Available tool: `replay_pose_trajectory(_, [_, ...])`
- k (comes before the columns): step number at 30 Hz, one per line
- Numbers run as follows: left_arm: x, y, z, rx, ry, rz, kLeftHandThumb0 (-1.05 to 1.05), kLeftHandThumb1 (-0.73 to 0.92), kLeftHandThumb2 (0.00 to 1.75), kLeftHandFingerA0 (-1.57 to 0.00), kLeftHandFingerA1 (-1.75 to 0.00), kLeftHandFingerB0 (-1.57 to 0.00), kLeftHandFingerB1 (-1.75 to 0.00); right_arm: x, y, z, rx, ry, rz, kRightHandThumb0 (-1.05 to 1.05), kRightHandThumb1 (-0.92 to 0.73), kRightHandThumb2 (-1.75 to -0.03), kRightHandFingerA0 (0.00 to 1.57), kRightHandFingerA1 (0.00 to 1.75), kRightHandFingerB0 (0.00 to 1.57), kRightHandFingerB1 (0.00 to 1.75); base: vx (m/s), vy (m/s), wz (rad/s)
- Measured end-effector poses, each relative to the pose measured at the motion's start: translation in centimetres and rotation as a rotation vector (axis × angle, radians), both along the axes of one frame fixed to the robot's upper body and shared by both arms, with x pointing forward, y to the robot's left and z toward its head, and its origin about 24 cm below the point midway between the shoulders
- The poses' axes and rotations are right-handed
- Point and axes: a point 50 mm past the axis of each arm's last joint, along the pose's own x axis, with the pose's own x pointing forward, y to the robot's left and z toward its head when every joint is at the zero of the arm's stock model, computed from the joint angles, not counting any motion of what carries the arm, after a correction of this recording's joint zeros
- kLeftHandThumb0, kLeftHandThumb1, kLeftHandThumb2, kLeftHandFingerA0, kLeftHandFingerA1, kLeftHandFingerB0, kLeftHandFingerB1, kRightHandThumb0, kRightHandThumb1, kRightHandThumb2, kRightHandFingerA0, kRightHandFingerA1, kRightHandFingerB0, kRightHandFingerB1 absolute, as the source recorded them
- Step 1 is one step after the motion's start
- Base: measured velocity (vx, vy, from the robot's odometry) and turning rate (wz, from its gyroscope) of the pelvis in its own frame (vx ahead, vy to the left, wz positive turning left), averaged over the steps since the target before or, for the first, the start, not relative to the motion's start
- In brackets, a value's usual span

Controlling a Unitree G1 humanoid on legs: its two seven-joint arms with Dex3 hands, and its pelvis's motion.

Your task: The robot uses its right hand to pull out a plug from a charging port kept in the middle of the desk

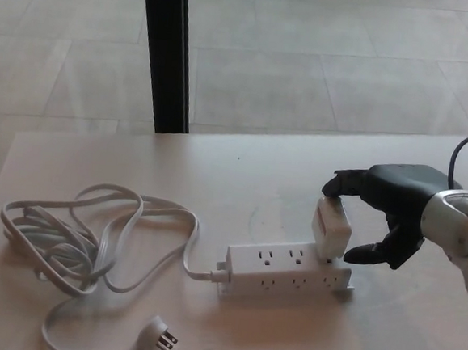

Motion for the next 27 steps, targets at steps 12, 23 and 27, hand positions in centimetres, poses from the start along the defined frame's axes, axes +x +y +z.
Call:
replay_pose_trajectory(12, [0.0, 0.0, 0.0, 0.003, -0.006, 0.004, -0.72, 0.72, 0.62, -0.64, -0.53, -0.47, -0.43, 0.1, 1.2, -0.4, 0.020, 0.006, 0.022, -0.74, -0.58, -0.62, 0.81, 1.46, 0.29, 0.33, 0.00, 0.000, 0.00])
replay_pose_trajectory(23, [0.2, 0.1, 0.2, 0.024, -0.026, 0.012, -0.72, 0.60, 1.00, -0.60, -0.65, -0.38, -0.53, -0.1, 1.0, -0.6, 0.014, -0.023, 0.019, -0.53, -0.56, -0.59, 0.79, 1.31, 0.44, 0.41, 0.00, 0.000, 0.00])
replay_pose_trajectory(27, [0.2, 0.1, 0.2, 0.025, -0.027, 0.015, -0.72, 0.59, 0.99, -0.62, -0.66, -0.39, -0.53, -0.1, 0.8, -0.9, 0.002, -0.040, 0.016, -0.48, -0.57, -0.59, 0.78, 1.30, 0.42, 0.39, 0.00, 0.000, 0.00])
